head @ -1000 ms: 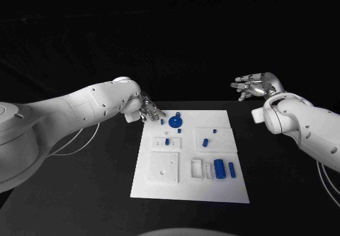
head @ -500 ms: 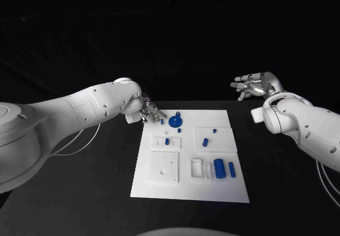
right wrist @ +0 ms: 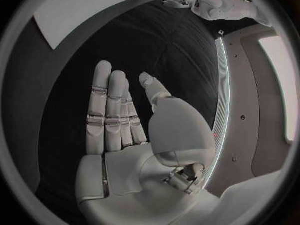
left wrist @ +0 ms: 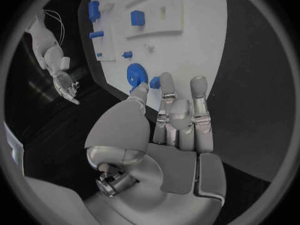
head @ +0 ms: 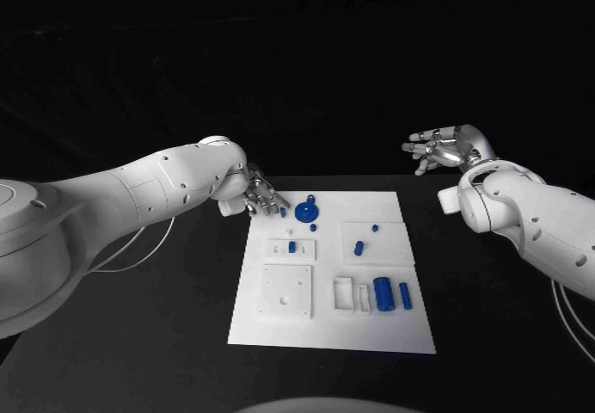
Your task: Assemble the parts on the task board
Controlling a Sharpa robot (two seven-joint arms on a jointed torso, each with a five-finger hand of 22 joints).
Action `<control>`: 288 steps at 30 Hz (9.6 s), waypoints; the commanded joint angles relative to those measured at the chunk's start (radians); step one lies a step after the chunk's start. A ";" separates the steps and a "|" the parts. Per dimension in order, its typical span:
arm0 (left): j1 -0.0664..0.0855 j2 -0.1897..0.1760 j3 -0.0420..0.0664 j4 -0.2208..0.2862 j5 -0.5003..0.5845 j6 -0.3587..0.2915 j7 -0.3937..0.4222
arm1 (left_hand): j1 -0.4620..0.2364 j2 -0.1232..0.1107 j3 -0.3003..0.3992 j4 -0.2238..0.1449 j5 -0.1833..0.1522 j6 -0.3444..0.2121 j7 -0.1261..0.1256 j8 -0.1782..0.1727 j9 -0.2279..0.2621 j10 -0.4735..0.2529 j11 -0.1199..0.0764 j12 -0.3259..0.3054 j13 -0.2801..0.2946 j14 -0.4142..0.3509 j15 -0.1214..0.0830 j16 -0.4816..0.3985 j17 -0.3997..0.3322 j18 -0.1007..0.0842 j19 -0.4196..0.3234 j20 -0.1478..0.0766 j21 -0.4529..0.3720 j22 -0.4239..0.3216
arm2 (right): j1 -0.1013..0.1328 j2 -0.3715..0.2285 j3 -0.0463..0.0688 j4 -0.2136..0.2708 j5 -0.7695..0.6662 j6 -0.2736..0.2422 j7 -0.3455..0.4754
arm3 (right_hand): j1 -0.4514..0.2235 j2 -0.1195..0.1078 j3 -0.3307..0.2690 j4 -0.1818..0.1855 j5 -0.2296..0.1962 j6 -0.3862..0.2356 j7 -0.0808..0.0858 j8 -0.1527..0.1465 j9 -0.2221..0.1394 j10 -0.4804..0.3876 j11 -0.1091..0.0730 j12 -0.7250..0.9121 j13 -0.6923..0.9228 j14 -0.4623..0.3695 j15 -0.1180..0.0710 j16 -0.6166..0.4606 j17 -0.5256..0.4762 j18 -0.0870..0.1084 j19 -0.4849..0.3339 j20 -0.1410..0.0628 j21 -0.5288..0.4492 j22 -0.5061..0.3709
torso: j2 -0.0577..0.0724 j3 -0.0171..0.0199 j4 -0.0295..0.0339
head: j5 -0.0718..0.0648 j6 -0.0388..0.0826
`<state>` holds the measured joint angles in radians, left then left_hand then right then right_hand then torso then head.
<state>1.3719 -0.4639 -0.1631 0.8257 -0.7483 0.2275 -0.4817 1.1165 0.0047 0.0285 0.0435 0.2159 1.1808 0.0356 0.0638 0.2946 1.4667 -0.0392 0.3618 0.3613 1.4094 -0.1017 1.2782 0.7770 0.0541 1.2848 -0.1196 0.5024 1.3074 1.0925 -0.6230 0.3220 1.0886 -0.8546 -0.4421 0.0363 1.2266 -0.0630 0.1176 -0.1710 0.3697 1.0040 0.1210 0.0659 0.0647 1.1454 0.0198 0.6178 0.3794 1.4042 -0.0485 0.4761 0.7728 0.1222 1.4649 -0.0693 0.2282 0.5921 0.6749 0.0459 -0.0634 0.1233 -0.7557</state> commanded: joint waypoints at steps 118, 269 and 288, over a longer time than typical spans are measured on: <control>0.003 -0.342 -0.079 0.633 0.011 -0.326 -0.065 | 0.045 0.013 0.209 -0.220 0.365 0.104 -0.049 0.018 0.463 0.048 -0.029 0.141 -0.047 0.024 -0.022 0.002 -0.006 -0.008 0.005 -0.013 0.019 0.017 | -0.020 -0.028 0.000 0.027 -0.007 0.047 -0.017 | 0.002 0.003 -0.004 0.022 0.014 -0.008 0.001 -0.004 -0.001 -0.007 -0.002 0.000 0.000 -0.005 0.004 -0.003 -0.003 -0.012 0.033 0.006 -0.002 -0.004 | -0.011 -0.0021 0.0111 | 0.027 -0.016; -0.012 -0.310 -0.080 0.620 -0.120 -0.277 -0.056 | 0.026 0.031 0.205 -0.237 0.359 0.164 -0.067 0.012 0.511 0.049 -0.039 0.217 -0.034 0.027 -0.020 0.036 0.014 -0.003 0.003 -0.004 0.032 0.018 | -0.032 -0.021 0.000 0.015 -0.012 0.063 -0.026 | -0.008 -0.002 0.023 0.014 0.059 -0.006 0.002 -0.004 -0.001 -0.007 -0.003 -0.003 -0.001 -0.005 0.003 -0.003 -0.002 -0.012 0.031 0.004 0.000 0.002 | -0.011 -0.0013 0.0105 | 0.023 -0.032; -0.013 -0.303 -0.080 0.630 -0.141 -0.243 -0.065 | 0.012 0.027 0.211 -0.240 0.399 0.178 -0.072 0.018 0.530 0.049 -0.040 0.239 -0.024 0.030 -0.020 0.057 0.041 -0.001 0.000 -0.001 0.041 0.018 | -0.035 -0.021 0.000 0.016 -0.012 0.063 -0.025 | -0.008 -0.002 0.023 0.015 0.061 -0.006 0.002 -0.004 -0.001 -0.007 -0.003 -0.003 -0.001 -0.005 0.003 -0.003 -0.002 -0.012 0.031 0.004 -0.001 0.002 | -0.011 -0.0017 0.0114 | 0.023 -0.036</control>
<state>1.3632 -0.7718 -0.2407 1.4481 -0.8769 -0.0474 -0.5441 1.1270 0.0255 0.1773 -0.1332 0.6101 1.2305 0.0502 0.0782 0.8191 1.4745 -0.0613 0.5970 0.3363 1.4387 -0.1163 1.3309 0.8168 0.0512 1.2847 -0.1267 0.5381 1.3080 1.0579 -0.6440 0.3217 1.1031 -0.8592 -0.3921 0.0052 1.2266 -0.0630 0.1399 -0.1628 0.4272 1.0042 0.1208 0.0659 0.0647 1.1454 0.0198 0.6178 0.3782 1.4043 -0.0486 0.4761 0.7718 0.1221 1.4648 -0.0693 0.2281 0.5932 0.6638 0.0443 -0.0523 0.1455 -0.7909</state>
